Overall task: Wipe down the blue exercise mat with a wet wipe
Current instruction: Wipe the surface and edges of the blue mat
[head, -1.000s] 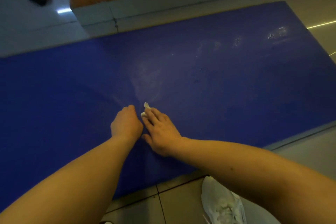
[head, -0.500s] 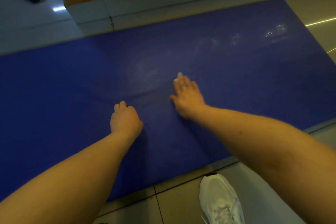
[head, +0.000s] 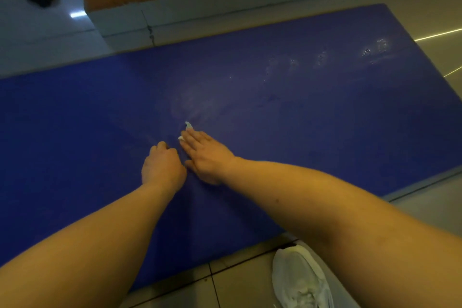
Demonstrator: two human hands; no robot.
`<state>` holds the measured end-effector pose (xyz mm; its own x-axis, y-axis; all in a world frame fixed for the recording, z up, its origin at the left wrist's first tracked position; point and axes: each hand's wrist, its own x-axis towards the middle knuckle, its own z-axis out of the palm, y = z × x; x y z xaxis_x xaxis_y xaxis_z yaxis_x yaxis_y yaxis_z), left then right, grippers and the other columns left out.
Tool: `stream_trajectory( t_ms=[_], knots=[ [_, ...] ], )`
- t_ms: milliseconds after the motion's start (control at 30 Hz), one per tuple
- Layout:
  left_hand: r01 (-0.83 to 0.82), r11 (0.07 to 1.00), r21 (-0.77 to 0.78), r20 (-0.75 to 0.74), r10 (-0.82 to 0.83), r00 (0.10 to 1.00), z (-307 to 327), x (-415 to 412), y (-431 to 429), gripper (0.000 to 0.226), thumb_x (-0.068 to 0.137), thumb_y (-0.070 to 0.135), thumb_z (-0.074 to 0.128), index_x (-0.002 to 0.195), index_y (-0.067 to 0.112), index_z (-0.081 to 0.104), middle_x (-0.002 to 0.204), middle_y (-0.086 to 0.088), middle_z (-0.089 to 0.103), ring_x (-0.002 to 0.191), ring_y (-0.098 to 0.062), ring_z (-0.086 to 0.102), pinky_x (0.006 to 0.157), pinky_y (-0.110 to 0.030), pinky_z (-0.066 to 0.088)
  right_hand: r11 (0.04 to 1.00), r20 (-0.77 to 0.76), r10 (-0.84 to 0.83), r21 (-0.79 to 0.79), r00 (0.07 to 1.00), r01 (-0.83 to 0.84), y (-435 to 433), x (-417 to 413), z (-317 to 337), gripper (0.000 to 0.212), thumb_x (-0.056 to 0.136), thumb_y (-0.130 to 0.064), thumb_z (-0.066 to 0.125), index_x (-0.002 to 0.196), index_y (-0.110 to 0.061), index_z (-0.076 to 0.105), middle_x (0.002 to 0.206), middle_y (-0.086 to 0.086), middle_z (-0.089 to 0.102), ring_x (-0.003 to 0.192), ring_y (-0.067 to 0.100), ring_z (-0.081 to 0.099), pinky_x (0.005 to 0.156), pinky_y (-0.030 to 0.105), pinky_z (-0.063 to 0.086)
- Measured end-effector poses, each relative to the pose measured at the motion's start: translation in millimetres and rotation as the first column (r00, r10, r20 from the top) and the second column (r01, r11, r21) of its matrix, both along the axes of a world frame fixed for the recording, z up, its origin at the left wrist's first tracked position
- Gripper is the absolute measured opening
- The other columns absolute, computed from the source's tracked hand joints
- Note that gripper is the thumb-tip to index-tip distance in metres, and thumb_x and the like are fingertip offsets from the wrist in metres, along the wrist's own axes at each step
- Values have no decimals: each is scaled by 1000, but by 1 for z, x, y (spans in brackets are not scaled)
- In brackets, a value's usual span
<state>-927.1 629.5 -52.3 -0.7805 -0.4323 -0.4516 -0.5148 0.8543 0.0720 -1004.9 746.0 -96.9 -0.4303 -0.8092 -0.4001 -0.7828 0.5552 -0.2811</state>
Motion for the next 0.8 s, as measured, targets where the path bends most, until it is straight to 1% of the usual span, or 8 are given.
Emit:
stream_trajectory(
  t_ms=[100, 167, 233, 300, 367, 500, 667, 800],
  knots=[
    [-9, 1000, 23, 8, 8, 1000, 0, -1, -1, 21, 96, 15, 51, 111, 5, 62, 127, -8, 45, 107, -28, 48, 82, -40, 50, 981, -74, -194, 11, 978, 196, 20, -58, 2, 72, 106, -40, 38, 160, -3, 8, 167, 22, -6, 155, 33, 1, 126, 41, 9],
    [-28, 999, 34, 11, 27, 1000, -1, -1, 0, 20, 95, 13, 50, 109, 5, 62, 125, -8, 45, 104, -28, 49, 81, -40, 51, 922, -119, -370, 73, 922, 379, 49, -101, 3, 73, 107, -42, 33, 160, -1, 4, 166, 24, -9, 155, 33, -5, 126, 43, 6],
    [-32, 999, 36, 18, 31, 999, -3, -2, 1, 19, 94, 12, 49, 107, 4, 61, 125, -8, 44, 106, -27, 47, 80, -40, 51, 814, -146, -537, 168, 831, 556, 84, -135, 4, 73, 108, -45, 26, 159, -1, -3, 166, 20, -14, 155, 31, -12, 126, 45, 2],
    [-44, 998, 37, 41, 43, 998, -4, -3, 3, 15, 93, 12, 51, 103, 4, 60, 127, -8, 42, 107, -27, 46, 80, -39, 51, 741, -121, -623, 225, 772, 633, 100, -150, 5, 74, 108, -45, 23, 159, 0, -7, 166, 17, -18, 154, 31, -15, 126, 46, 0],
    [-49, 998, 34, 61, 47, 997, -4, -2, 7, 15, 93, 15, 54, 102, 4, 59, 129, -7, 40, 108, -27, 46, 83, -39, 52, 756, -138, -612, 187, 779, 627, 91, -140, 3, 75, 108, -46, 23, 158, 2, -6, 166, 19, -14, 153, 35, -18, 126, 48, 1],
    [-44, 999, 11, 86, 43, 995, -6, -4, 12, 19, 93, 16, 54, 106, 3, 59, 135, -8, 37, 117, -28, 41, 88, -39, 52, 901, -133, -422, 49, 897, 432, 40, -82, -11, 77, 107, -45, 29, 157, 8, 2, 165, 26, -6, 151, 43, -20, 126, 48, -1],
    [-5, 1000, -31, 118, 9, 993, -4, -7, 12, 39, 96, 27, 53, 125, 2, 58, 144, -9, 34, 129, -28, 35, 98, -41, 49, 993, -46, -117, -18, 992, 117, 18, -1, -12, 73, 108, -43, 31, 159, 1, 4, 168, 18, -7, 153, 32, -22, 126, 43, -1],
    [9, 999, -32, 213, -2, 977, 2, -7, 22, 46, 99, 29, 50, 135, 0, 52, 150, -13, 26, 134, -31, 32, 106, -42, 43, 984, -17, -178, -4, 984, 178, 46, 5, -7, 72, 108, -44, 29, 160, -4, -2, 168, 13, -11, 155, 25, -15, 126, 42, 1]
  ],
)
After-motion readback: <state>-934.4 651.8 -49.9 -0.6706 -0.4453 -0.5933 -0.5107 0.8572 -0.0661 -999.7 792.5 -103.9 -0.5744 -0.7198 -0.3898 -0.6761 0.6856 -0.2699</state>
